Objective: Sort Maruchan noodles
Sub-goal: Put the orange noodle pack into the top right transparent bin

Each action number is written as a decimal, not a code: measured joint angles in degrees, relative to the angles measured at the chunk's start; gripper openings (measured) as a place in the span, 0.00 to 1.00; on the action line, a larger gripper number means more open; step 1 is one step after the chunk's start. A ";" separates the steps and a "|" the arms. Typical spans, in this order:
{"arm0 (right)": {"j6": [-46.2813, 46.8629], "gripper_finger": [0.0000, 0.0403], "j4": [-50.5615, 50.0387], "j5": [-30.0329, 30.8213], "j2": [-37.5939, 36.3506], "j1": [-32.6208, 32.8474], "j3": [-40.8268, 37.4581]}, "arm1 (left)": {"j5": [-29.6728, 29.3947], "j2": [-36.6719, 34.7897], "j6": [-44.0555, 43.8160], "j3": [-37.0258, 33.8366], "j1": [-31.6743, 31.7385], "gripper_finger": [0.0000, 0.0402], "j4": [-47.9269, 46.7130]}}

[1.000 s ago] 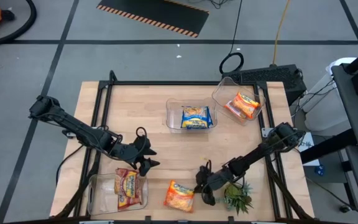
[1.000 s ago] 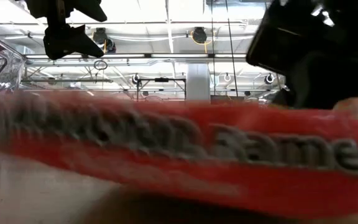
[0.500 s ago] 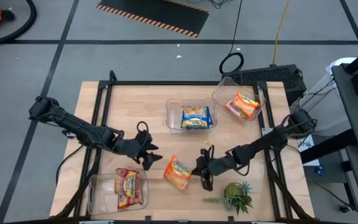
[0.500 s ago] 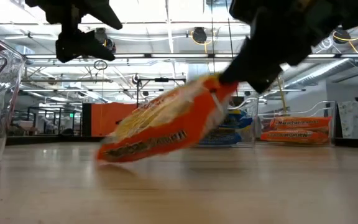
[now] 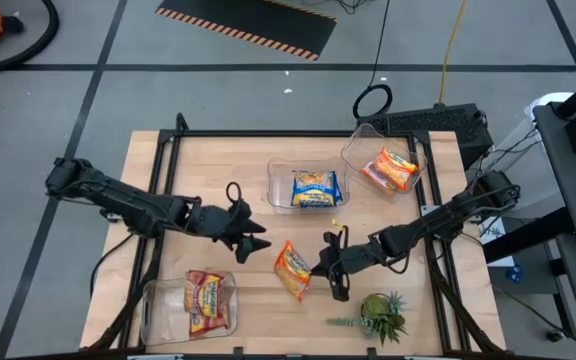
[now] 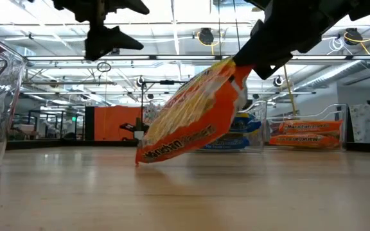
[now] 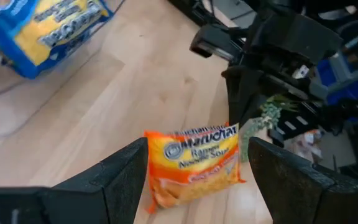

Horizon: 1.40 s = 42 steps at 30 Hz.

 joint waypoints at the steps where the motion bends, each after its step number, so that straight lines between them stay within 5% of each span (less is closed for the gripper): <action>1: -0.04 0.00 0.09 -0.62 -0.04 -0.01 0.02 | 1.43 0.00 1.13 0.00 0.80 0.70 0.31; 16: -4.06 0.00 -7.81 -2.34 -5.93 -4.19 0.12 | 28.57 7.07 16.55 -0.04 11.15 0.76 4.78; 25: -9.73 0.00 -9.82 -9.40 -5.66 -7.26 0.09 | 29.12 14.80 21.30 0.00 10.85 0.83 16.43; 33: -14.14 0.00 -9.75 -9.44 -5.66 -7.91 0.12 | 28.30 21.07 20.20 -0.02 11.85 0.83 14.04; 42: -16.23 0.00 -10.76 -9.22 -5.66 -8.22 0.12 | 30.75 27.77 18.71 -0.02 14.26 0.83 23.59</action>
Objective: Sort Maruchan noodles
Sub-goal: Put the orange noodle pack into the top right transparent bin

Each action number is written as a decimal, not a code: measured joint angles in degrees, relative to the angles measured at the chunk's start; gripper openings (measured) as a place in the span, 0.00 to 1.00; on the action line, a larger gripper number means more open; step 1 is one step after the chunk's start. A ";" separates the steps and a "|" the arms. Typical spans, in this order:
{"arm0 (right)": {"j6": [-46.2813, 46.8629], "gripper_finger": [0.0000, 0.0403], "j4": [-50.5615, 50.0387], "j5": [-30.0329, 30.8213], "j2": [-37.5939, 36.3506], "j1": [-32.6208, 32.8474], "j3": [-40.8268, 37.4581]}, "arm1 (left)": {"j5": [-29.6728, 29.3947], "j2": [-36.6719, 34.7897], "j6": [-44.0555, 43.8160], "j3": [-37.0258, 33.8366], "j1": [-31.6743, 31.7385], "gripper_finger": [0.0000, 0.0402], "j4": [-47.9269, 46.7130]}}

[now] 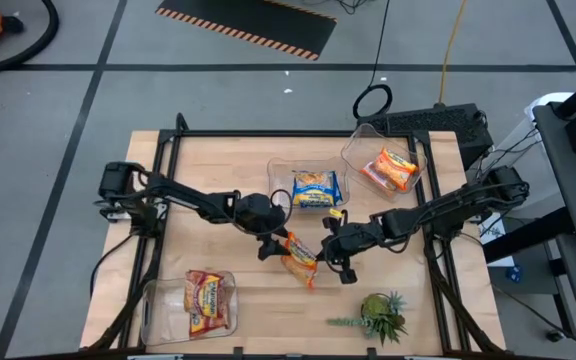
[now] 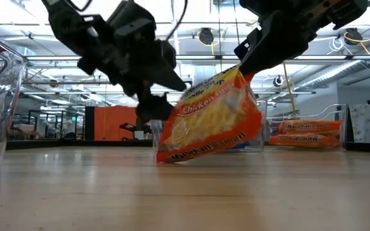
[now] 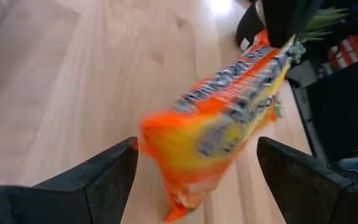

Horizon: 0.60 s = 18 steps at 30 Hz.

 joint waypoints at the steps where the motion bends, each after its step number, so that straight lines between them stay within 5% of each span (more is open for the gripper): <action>1: -0.07 0.00 -0.28 0.00 0.00 0.00 0.00 | 1.27 0.86 -0.48 0.00 0.41 0.83 1.01; 8: -2.42 0.00 -3.74 1.02 0.00 0.00 0.00 | 9.84 6.41 -3.17 0.00 1.70 0.83 16.38; 18: -2.63 0.00 -3.86 2.75 0.00 -2.79 -0.01 | 10.53 7.86 -2.01 -0.01 -1.45 0.64 17.01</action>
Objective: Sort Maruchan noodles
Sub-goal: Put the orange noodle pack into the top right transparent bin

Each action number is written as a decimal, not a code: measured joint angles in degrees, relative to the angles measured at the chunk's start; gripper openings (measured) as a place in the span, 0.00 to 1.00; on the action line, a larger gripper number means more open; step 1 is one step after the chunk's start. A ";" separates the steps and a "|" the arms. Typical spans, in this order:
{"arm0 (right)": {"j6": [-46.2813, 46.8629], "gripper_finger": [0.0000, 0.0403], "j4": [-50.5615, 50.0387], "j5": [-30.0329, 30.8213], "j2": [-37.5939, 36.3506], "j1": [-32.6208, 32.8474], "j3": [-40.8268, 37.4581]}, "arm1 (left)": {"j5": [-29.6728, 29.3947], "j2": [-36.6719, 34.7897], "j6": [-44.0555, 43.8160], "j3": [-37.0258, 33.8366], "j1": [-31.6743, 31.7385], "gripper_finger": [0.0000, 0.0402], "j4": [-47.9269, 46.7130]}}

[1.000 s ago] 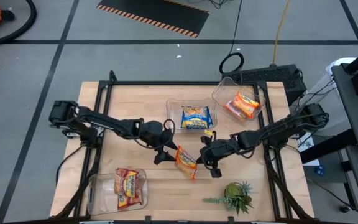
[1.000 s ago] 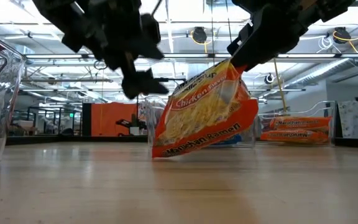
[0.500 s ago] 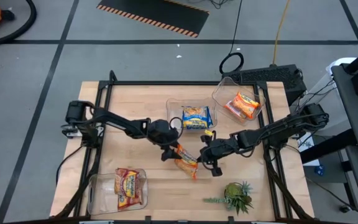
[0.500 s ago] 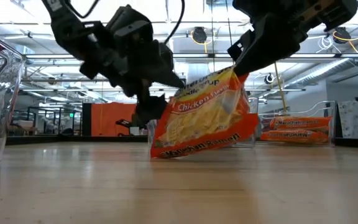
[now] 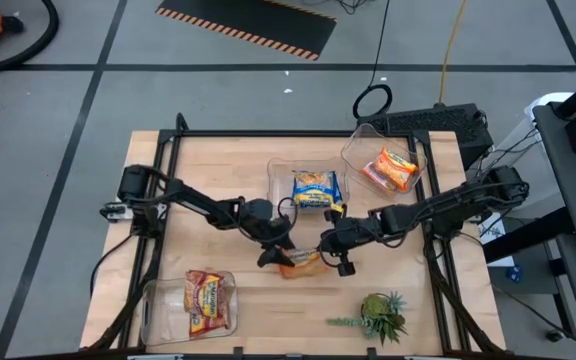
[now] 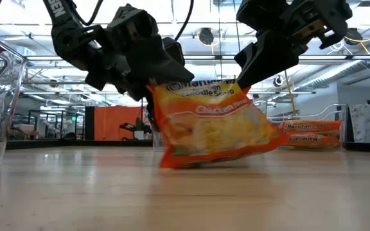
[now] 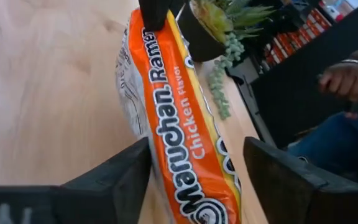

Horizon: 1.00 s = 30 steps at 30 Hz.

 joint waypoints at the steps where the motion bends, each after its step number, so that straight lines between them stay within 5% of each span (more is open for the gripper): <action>1: 0.02 0.00 0.00 -0.02 0.00 -0.22 -0.01 | -0.44 0.00 -0.06 -0.01 -0.28 0.62 -0.03; 11: 2.83 0.00 -0.09 0.65 0.00 -1.36 0.01 | -5.45 0.00 -5.18 0.01 -1.60 0.39 -0.23; 30: 12.78 0.08 -1.65 1.43 -3.02 -1.38 -0.01 | -7.58 -0.02 -4.79 0.01 -1.15 0.27 0.72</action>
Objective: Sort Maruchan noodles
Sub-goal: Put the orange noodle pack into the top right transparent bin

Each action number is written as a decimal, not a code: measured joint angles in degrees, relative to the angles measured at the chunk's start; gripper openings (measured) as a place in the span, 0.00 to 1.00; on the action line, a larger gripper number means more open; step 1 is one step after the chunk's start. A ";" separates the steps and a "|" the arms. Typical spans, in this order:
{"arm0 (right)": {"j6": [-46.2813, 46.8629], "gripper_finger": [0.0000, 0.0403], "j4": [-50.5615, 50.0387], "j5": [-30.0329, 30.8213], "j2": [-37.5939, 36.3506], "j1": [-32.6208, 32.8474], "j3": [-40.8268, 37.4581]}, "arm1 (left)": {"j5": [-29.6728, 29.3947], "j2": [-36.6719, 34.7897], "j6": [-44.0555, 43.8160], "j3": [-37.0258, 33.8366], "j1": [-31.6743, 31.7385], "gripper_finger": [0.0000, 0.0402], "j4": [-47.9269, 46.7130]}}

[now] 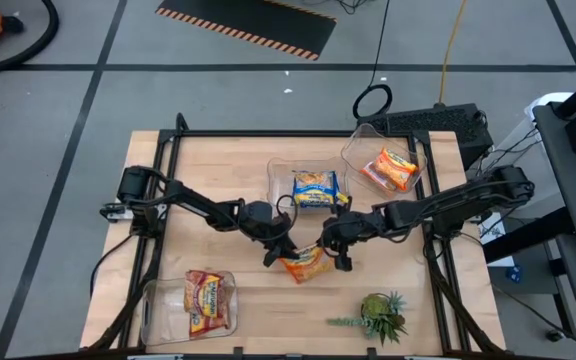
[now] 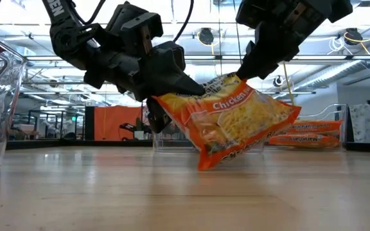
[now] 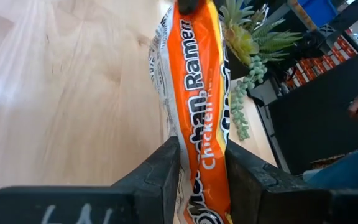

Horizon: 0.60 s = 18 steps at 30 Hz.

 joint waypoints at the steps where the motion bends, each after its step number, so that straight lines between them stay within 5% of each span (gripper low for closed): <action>1: 0.68 0.09 -0.45 0.01 -0.28 0.00 0.00 | 0.00 0.00 0.12 0.00 0.13 0.27 0.43; 18: 18.05 0.20 -15.81 -1.79 -13.18 -2.31 -0.02 | -0.04 0.00 4.37 6.97 0.65 0.26 2.06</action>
